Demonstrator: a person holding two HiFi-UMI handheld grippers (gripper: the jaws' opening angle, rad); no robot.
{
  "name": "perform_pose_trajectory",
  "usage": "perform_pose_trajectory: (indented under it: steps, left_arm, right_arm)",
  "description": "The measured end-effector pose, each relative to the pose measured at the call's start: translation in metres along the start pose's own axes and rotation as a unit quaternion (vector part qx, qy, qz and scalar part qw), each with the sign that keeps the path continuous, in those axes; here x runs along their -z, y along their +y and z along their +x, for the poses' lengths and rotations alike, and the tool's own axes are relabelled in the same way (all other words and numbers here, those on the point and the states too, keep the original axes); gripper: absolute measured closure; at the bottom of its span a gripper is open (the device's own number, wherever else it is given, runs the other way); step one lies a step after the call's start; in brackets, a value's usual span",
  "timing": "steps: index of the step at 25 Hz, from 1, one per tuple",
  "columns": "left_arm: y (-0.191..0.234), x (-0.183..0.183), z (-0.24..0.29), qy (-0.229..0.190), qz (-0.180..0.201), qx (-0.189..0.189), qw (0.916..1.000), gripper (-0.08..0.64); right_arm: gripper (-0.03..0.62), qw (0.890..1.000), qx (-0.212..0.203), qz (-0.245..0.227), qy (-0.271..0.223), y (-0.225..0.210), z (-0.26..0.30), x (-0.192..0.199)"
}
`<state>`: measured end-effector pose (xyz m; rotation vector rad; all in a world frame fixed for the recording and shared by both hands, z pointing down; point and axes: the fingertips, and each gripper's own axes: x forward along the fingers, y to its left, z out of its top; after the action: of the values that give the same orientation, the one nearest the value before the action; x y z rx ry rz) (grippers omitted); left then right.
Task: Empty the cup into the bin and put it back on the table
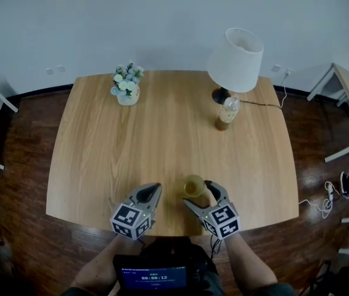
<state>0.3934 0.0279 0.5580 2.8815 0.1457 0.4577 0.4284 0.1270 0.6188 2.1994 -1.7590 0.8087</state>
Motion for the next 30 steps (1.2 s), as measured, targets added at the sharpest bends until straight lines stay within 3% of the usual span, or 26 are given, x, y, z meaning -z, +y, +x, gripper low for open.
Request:
perform_pose_trajectory:
  steps: [3, 25, 30]
  left_arm:
    - [-0.001, 0.007, 0.003, 0.007, -0.003, 0.003, 1.0, 0.561]
    - [0.009, 0.034, 0.008, 0.026, -0.022, 0.009, 0.9994, 0.561]
    - [0.008, 0.035, 0.006, 0.026, -0.021, 0.014, 0.9993, 0.56]
  right_arm:
    - [0.135, 1.0, -0.002, -0.003, 0.009, -0.002, 0.006, 0.007]
    - [0.138, 0.999, 0.018, -0.029, -0.009, -0.008, 0.041, 0.012]
    - [0.17, 0.999, 0.017, -0.032, -0.006, -0.01, 0.043, 0.01]
